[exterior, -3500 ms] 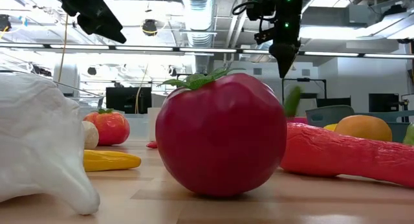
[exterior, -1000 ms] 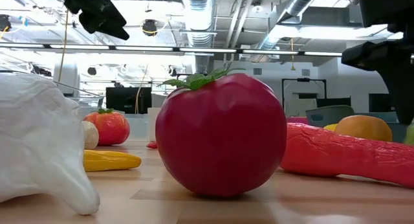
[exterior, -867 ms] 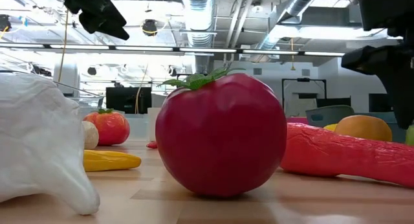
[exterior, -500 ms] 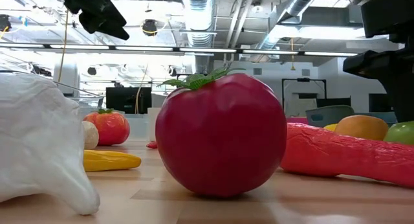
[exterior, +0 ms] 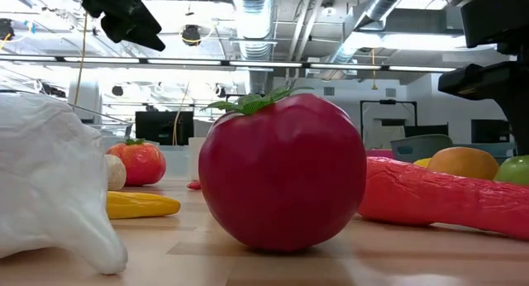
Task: Sort produce into baskets
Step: Put the cucumber into the red bin
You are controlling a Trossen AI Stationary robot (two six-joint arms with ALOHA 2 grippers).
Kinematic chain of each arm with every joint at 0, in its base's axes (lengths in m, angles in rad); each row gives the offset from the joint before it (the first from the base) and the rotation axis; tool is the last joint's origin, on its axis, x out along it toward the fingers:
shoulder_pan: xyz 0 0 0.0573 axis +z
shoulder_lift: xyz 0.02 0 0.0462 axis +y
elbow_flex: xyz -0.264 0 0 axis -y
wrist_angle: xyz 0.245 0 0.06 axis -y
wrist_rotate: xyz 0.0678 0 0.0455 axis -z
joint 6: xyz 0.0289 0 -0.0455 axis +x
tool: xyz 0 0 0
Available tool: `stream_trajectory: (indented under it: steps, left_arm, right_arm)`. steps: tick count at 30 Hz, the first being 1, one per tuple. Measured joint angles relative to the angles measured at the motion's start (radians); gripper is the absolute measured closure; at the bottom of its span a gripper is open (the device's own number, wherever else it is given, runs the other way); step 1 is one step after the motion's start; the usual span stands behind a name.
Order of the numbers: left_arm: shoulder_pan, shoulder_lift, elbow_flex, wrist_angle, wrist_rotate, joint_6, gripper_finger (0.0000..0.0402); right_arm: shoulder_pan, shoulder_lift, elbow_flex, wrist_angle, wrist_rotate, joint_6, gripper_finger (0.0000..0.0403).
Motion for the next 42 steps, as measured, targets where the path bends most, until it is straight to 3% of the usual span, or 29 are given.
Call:
stream_trajectory:
  steps: [14,21,31,42]
  left_arm:
    - [0.000,0.000,0.000,0.000,0.000,0.000,0.0134]
    - [0.000,0.000,0.000,0.000,0.000,0.000,0.0134]
    - [0.000,0.000,0.000,0.000,0.000,0.000,0.0134]
    - [0.000,0.000,0.000,0.000,0.000,0.000,0.0134]
  right_arm:
    - [-0.064,0.001,0.200,-0.071,0.000,-0.006,0.0242]
    - [-0.154,0.000,0.365,-0.232,0.058,-0.169,0.0242]
    - [-0.430,0.000,0.462,-0.380,0.296,-0.480,0.0241]
    - [-0.842,0.000,0.462,-0.421,0.351,-0.551,0.0241]
